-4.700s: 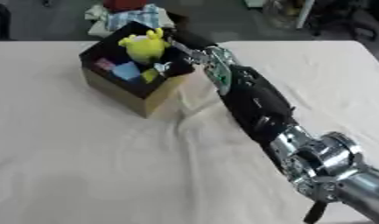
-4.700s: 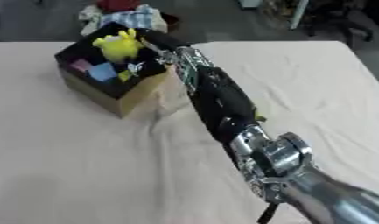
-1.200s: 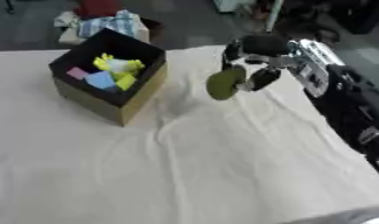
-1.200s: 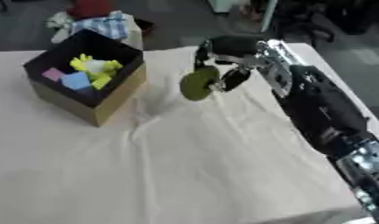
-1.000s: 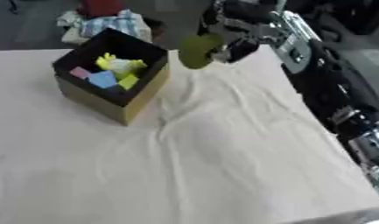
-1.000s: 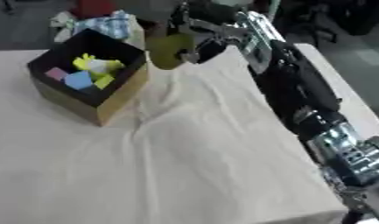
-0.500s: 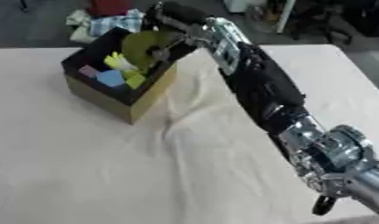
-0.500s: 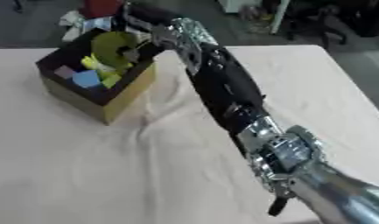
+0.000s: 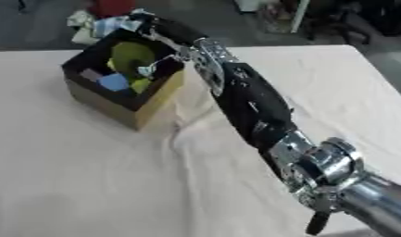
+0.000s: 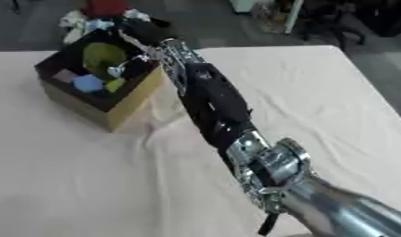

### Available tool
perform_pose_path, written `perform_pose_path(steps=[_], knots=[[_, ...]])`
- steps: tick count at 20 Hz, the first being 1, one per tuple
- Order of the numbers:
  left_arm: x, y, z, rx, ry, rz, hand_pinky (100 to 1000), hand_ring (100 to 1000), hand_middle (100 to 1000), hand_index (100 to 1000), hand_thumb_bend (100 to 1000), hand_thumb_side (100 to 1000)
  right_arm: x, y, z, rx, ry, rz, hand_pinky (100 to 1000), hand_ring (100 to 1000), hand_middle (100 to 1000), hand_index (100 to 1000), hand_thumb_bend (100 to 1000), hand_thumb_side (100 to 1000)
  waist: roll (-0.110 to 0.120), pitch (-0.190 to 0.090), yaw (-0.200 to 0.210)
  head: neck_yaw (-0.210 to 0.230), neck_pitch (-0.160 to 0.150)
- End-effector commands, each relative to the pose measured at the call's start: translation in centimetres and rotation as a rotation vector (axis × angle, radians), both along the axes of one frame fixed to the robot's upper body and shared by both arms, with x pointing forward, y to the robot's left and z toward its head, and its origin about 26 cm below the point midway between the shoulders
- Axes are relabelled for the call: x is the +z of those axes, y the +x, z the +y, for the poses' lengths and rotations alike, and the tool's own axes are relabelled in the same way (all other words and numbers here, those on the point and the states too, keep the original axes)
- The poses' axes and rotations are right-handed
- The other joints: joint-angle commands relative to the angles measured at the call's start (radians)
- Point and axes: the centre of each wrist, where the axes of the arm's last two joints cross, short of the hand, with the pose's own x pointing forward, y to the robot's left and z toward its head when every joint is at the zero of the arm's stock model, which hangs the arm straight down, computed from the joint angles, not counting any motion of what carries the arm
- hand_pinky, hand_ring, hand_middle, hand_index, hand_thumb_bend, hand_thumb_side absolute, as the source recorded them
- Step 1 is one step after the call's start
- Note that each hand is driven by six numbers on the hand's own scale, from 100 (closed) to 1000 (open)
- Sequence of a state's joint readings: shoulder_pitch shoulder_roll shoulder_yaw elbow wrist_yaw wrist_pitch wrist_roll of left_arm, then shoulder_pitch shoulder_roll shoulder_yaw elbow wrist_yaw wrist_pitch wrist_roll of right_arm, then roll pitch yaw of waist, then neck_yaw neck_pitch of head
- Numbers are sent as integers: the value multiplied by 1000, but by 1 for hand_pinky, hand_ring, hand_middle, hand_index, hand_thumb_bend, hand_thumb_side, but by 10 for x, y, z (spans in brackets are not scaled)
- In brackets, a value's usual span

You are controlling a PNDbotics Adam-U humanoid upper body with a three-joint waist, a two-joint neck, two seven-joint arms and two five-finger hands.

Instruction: Pick up objects on the table and place them in the box.

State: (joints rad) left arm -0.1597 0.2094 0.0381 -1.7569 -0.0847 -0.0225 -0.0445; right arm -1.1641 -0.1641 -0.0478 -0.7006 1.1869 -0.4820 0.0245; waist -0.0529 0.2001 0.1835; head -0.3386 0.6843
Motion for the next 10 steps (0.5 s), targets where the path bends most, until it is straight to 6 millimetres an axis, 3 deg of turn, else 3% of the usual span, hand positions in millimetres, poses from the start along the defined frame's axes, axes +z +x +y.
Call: perform_pose_path(steps=[1,7,10], knots=[[7,0,3,2,9,-21,831,747,696,849,100,664,33,0,-7,4,19,-88,844,908,992,1000,262,510,18,-24,-6,4,-3],[8,0,7,24,14,-27,832,746,695,849,100,664,64,-7,-22,109,91,-141,833,890,971,1000,192,451,12,-22,-40,31,-4],[10,-1,10,43,16,-33,832,746,695,849,100,663,80,-17,-38,218,133,-162,810,859,916,1000,157,408,5,-19,-64,55,-5]])
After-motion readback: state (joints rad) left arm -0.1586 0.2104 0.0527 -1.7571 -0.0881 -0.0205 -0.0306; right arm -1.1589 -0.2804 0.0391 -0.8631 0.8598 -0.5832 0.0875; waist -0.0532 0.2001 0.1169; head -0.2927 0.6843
